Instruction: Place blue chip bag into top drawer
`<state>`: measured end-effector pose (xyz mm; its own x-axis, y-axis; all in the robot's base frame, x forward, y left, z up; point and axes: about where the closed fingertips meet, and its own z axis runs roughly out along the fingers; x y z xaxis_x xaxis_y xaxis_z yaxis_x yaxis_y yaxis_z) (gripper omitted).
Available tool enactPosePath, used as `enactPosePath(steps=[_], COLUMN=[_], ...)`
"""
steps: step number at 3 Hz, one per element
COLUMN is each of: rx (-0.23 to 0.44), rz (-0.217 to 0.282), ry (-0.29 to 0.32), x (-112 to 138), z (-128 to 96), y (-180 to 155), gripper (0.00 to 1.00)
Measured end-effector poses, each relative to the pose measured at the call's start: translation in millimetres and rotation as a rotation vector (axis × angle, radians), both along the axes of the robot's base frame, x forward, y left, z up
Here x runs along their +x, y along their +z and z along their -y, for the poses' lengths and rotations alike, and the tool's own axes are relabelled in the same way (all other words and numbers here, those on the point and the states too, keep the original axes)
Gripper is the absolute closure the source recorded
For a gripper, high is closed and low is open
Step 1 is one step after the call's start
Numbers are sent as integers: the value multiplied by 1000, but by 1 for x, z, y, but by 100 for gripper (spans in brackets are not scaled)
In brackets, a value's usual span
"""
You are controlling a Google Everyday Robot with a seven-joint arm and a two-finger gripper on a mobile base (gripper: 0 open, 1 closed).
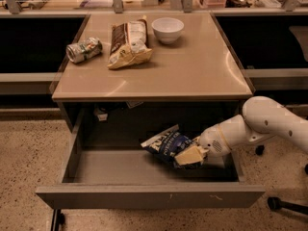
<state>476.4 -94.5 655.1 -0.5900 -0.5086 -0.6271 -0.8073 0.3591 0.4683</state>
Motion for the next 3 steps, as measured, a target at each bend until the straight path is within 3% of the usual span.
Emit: enactPosePath(steps=[2, 3], rx=[0, 0], rz=[0, 0], ry=[0, 0], x=[0, 0], z=[0, 0], y=[0, 0], gripper=[11, 0])
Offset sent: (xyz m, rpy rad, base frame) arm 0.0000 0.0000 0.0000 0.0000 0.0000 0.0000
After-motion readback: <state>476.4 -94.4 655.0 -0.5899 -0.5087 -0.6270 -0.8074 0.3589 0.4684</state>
